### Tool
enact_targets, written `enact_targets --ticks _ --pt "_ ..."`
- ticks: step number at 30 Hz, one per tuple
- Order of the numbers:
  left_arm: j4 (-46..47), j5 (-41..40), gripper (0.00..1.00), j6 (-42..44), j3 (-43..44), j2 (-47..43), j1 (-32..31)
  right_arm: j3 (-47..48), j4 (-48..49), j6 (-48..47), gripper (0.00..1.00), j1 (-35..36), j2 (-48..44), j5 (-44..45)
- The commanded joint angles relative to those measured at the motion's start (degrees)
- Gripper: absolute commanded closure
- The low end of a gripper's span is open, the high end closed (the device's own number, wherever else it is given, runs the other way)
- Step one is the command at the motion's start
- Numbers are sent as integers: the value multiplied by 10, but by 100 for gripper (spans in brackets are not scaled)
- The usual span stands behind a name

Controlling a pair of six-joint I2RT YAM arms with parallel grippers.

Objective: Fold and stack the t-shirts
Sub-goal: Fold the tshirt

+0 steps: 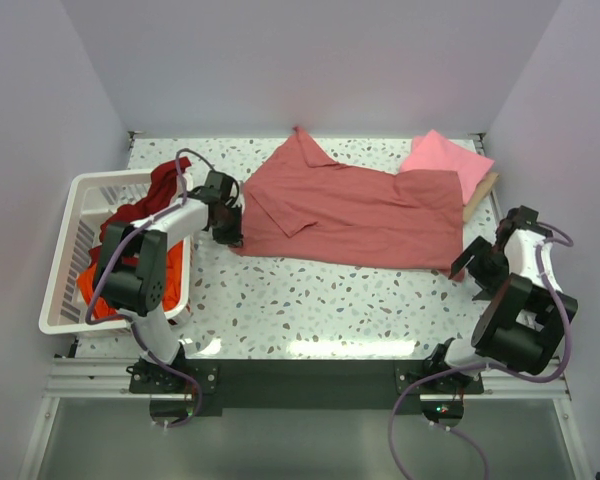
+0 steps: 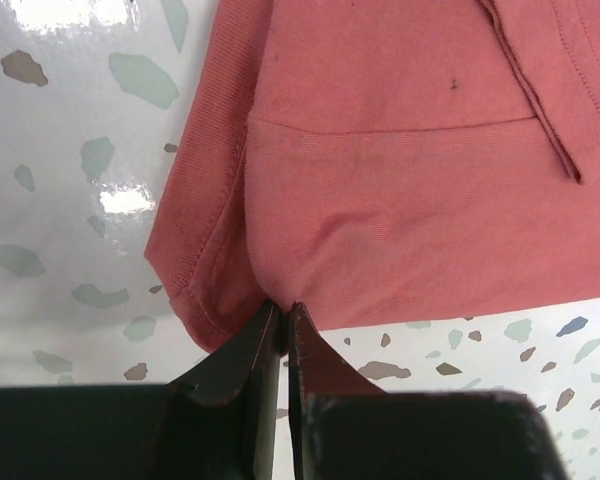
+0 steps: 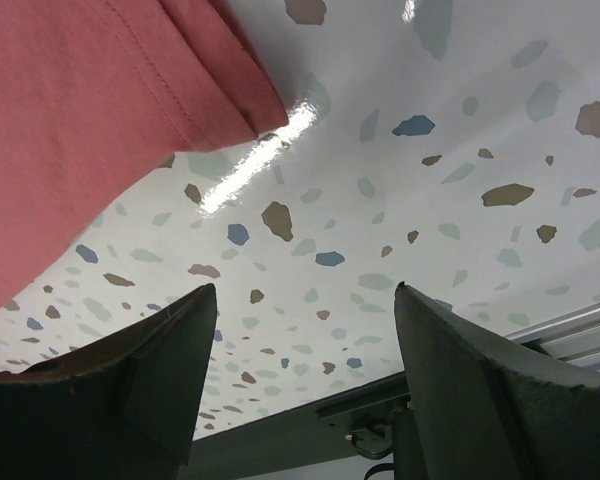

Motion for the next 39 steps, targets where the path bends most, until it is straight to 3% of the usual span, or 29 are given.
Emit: enact_targets --ticks 1,3,11,21,31,39 --pt "20 -4 93 9 -8 2 2 -7 7 4 25 0 -2 17" --pt "19 -4 100 11 -7 3 3 -10 15 6 30 -1 13 17" --pt "10 -5 100 12 -5 -3 24 -12 70 0 49 0 62 19" --pt "-1 0 100 12 4 -1 49 -18 138 -16 55 0 95 -6" --pt "-20 -5 100 17 11 -9 53 -34 175 -29 74 1 107 -60" --pt "-25 -7 100 19 4 -20 55 -73 197 -38 76 2 93 -110"
